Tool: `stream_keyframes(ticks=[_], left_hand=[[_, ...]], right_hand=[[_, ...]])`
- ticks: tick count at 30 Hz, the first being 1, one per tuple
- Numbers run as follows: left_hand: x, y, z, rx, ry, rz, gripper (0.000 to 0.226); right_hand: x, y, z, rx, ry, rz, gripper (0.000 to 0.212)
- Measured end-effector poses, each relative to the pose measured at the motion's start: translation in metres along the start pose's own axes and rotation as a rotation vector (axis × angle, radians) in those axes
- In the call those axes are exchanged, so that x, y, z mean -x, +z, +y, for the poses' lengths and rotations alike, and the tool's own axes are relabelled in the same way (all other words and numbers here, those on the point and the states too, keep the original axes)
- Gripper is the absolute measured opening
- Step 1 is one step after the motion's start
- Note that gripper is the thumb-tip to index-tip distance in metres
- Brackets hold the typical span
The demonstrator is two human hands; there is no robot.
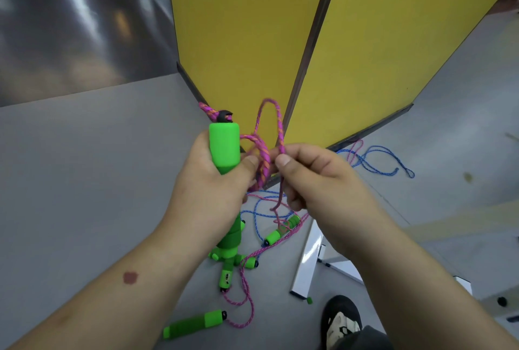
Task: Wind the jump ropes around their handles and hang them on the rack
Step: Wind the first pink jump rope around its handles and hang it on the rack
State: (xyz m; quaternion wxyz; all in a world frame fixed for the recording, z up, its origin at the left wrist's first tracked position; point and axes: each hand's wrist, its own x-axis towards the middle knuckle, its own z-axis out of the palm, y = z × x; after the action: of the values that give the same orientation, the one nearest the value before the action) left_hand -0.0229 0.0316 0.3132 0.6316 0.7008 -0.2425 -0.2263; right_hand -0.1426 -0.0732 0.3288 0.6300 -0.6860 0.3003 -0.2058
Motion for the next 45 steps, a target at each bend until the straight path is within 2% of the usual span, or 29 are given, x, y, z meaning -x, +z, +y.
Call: stream_keyframes(ticks=[6,9,12,14,17,25,30,34,36,38,41,45], left_hand=[[0.004,0.001,-0.001,-0.176,-0.033,-0.044,0.015],[0.007,0.002,0.002,-0.252,-0.038,-0.044,0.020],[0.009,0.004,0.004,-0.338,0.063,-0.054,0.032],[0.010,0.005,0.005,-0.317,0.103,-0.077,0.031],[0.012,0.006,0.008,-0.179,0.079,-0.148,0.015],[0.014,0.008,0.007,-0.053,0.128,-0.207,0.028],[0.009,0.004,0.006,-0.048,0.145,-0.090,0.027],[0.002,-0.002,0.006,-0.040,0.121,0.009,0.021],[0.000,-0.004,0.006,-0.044,0.116,0.032,0.019],[0.001,-0.005,0.009,-0.022,0.101,0.018,0.017],[0.009,-0.001,0.012,0.019,0.077,-0.085,0.022],[0.017,0.008,0.010,-0.051,0.137,-0.189,0.046]], right_hand=[[0.001,-0.005,-0.001,0.053,-0.085,0.144,0.020],[0.001,-0.003,0.000,0.052,-0.095,0.148,0.020],[0.002,0.002,0.000,0.028,-0.086,0.101,0.021],[0.002,0.004,0.001,0.017,-0.079,0.077,0.021],[0.003,0.007,0.000,-0.007,-0.095,0.033,0.021],[0.004,0.004,-0.007,-0.136,-0.174,0.003,0.019],[0.001,0.004,0.003,-0.022,-0.013,0.018,0.023],[0.001,0.002,0.009,0.185,0.066,-0.151,0.021],[0.002,0.001,0.008,0.223,0.055,-0.153,0.019],[0.003,0.001,0.004,0.172,0.006,-0.107,0.014],[0.002,0.001,-0.001,0.048,-0.063,-0.025,0.018],[0.005,0.000,-0.011,-0.178,-0.120,0.010,0.020]])
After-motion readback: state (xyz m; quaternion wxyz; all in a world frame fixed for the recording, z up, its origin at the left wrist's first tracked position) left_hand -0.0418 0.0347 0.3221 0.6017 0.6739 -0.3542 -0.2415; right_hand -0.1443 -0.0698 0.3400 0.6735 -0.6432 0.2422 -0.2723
